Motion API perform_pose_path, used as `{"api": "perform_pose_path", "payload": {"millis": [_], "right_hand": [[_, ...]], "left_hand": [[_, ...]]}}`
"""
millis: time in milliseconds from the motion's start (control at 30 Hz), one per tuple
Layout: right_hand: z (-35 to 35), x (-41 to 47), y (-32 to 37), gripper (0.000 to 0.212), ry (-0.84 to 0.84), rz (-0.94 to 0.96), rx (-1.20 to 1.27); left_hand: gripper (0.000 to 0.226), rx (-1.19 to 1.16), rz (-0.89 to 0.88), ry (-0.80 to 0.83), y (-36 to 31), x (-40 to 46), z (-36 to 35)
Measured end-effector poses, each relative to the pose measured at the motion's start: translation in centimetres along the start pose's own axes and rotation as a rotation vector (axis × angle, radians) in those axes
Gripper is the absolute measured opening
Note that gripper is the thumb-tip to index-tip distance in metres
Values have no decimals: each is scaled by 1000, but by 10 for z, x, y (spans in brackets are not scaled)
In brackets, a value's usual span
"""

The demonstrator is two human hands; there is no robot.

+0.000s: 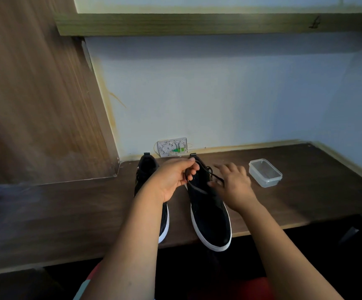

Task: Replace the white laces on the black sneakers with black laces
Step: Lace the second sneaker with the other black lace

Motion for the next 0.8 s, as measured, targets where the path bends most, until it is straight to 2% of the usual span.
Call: {"api": "perform_pose_path", "payload": {"millis": [33, 100, 167, 233, 300, 333, 367, 400, 467, 500, 567, 633, 733, 800], "right_hand": [[9, 0, 17, 42, -62, 113, 60], [26, -6, 45, 22, -203, 260, 114], [23, -8, 40, 18, -293, 227, 70], [5, -4, 10, 21, -213, 48, 1], [-13, -3, -21, 24, -6, -109, -53], [-16, -2, -27, 24, 38, -118, -50], [-14, 0, -25, 27, 11, -64, -31], [-7, 2, -14, 36, -38, 35, 19], [10, 0, 17, 51, -72, 239, 282], [18, -4, 30, 48, -76, 306, 401], [30, -6, 39, 30, -118, 364, 436], [28, -2, 27, 15, -92, 294, 492], [16, 4, 3, 20, 73, 59, 883], [10, 3, 3, 26, 162, -8, 1067]], "left_hand": [[27, 19, -2, -2, 1, 1, -3], [28, 7, -9, -9, 2, 2, -7], [28, -23, -7, -13, 1, 3, -5], [27, -24, 12, -24, 1, 3, 0], [26, 18, 36, -46, 4, 4, 3], [26, 60, 47, -56, 7, 5, 3], [27, 109, 54, -61, 10, 6, 2], [29, 154, 61, -59, 13, 7, -1], [31, 196, 75, -35, 18, 9, -7], [31, 189, 79, -23, 19, 10, -10], [32, 138, 67, -34, 17, 11, -12], [31, -26, 4, -69, 10, 13, -9], [24, -320, -137, -70, 1, 15, -6], [25, -270, -179, 12, 3, 15, -15]]}}
Point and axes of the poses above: each hand's wrist, its own x-axis towards the middle knuckle, its own z-axis out of the back of the hand, y = z × x, the point moved 6 cm from there along x, towards the middle knuckle, and after that the axes turned 11 degrees about -x, right-handed, at the moved point
